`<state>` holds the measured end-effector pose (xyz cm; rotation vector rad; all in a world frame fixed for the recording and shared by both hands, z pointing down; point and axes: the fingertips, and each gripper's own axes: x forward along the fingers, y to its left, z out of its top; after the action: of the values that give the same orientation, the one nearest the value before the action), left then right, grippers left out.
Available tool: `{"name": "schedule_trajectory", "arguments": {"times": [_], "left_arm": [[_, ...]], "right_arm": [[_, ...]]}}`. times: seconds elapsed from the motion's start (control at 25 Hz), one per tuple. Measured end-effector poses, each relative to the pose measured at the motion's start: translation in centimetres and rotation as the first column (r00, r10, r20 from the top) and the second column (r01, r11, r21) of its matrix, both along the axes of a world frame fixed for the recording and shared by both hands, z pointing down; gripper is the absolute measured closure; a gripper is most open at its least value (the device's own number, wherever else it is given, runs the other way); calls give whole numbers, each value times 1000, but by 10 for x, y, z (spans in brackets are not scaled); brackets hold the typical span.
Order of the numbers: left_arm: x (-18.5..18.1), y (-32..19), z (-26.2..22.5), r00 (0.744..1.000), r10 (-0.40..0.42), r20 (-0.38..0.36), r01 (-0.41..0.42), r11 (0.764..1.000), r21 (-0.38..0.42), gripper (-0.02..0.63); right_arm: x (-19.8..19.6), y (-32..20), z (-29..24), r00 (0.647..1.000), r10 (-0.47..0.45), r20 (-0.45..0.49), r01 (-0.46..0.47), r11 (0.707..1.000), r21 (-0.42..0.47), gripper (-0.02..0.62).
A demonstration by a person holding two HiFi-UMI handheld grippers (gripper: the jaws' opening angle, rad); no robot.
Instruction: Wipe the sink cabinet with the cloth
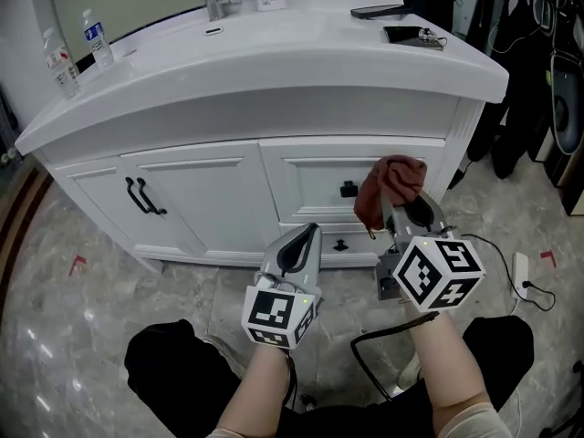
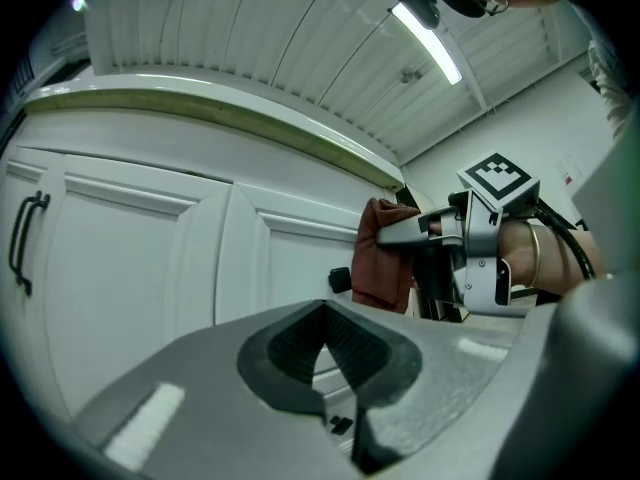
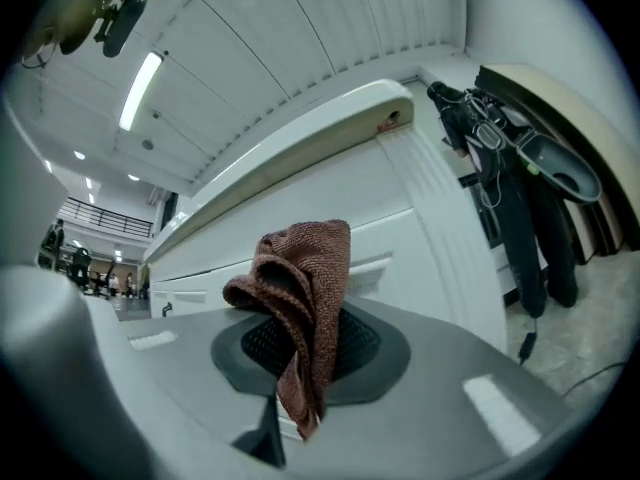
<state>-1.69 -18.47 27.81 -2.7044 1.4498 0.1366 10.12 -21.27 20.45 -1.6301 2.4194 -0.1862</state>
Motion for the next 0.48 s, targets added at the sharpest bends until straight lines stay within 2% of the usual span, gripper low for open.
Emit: {"name": "schedule_trajectory", "arguments": {"times": [0.24,0.48], "left_arm": [[-51,4,14,995,-96,33,97,995,-19,604],[-92,4,27,987,-160,22,161,986,-46,604]], "right_arm": [[-102,-1,32,978,-207,-34,205,977,-54,515],[-165,-15,70,953,-295,-63,285,949,-133,515]]}}
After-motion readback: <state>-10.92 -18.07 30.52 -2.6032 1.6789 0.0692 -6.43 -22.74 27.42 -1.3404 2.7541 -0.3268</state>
